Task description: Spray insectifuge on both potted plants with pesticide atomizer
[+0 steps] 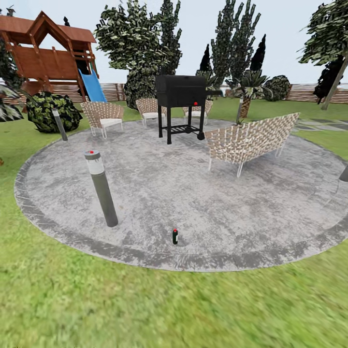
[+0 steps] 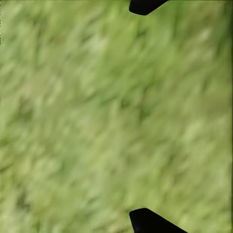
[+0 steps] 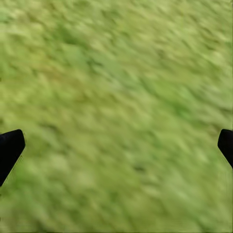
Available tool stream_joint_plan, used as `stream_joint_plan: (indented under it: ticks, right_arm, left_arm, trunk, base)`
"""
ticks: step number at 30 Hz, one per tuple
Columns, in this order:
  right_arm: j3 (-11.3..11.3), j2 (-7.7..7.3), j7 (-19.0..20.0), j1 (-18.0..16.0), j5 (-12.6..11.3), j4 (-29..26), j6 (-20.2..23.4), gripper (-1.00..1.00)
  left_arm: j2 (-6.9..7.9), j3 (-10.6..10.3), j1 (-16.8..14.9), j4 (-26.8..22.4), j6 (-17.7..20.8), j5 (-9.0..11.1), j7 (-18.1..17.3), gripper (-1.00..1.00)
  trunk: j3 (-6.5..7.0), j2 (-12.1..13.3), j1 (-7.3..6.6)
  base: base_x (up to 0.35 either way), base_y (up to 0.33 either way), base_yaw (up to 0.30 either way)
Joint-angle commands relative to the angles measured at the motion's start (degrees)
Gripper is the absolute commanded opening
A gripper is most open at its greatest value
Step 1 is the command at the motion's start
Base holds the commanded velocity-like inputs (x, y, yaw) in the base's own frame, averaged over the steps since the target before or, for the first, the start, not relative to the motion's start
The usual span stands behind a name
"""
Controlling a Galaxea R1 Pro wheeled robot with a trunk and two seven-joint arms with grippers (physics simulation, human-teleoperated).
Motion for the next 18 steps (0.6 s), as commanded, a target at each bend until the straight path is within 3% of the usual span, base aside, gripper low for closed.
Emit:
stream_joint_plan:
  ticks: [1,18]
  right_arm:
    - [-0.1,0.0,0.0,0.0,0.0,0.0,-0.2,1.0]
    - [-0.1,0.17,0.0,0.0,0.0,-0.1,-0.2,1.0]
  left_arm:
    - [0.0,0.0,0.0,0.1,-0.2,0.1,0.0,1.0]
    - [0.0,0.1,0.0,0.1,-0.2,0.1,0.1,1.0]
  trunk:
    - [-0.05,0.0,0.0]
    - [-0.05,0.0,0.0]
  base:
    - [0.129,-0.101,0.144]
    - [0.213,-0.175,0.014]
